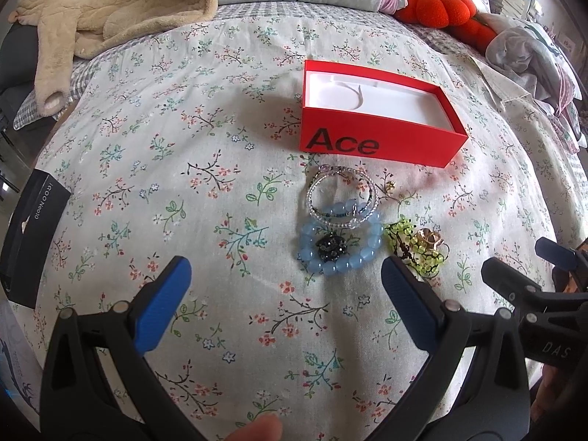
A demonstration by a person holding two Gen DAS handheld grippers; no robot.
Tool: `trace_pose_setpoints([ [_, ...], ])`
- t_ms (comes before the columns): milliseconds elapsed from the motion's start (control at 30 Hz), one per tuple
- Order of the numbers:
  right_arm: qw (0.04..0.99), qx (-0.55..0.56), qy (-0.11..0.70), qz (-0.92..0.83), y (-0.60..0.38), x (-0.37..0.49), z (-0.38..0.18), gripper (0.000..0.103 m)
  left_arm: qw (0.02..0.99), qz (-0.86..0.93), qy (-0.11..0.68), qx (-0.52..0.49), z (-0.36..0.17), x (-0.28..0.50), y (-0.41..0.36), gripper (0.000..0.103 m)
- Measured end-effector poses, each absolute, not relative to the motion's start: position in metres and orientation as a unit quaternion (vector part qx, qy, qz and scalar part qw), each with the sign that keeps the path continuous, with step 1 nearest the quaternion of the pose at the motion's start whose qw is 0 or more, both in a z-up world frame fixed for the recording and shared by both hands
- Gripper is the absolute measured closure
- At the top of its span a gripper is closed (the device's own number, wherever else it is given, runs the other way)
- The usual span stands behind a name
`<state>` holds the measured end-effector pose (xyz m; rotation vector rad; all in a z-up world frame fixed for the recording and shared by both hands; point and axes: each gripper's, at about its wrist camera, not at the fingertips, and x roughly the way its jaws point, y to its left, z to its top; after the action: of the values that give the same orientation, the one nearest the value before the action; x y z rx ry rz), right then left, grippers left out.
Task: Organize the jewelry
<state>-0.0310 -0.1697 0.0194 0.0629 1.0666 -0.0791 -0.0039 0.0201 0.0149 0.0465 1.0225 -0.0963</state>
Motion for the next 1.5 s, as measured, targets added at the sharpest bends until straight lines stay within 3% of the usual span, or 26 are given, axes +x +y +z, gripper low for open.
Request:
trace_pose_setpoints([
  [1500,0.861,0.045,0.505,-0.043,-0.177,-0.031,0.032,0.0,0.871,-0.065,0.486,0.015,0.024,-0.003,0.021,0.0],
])
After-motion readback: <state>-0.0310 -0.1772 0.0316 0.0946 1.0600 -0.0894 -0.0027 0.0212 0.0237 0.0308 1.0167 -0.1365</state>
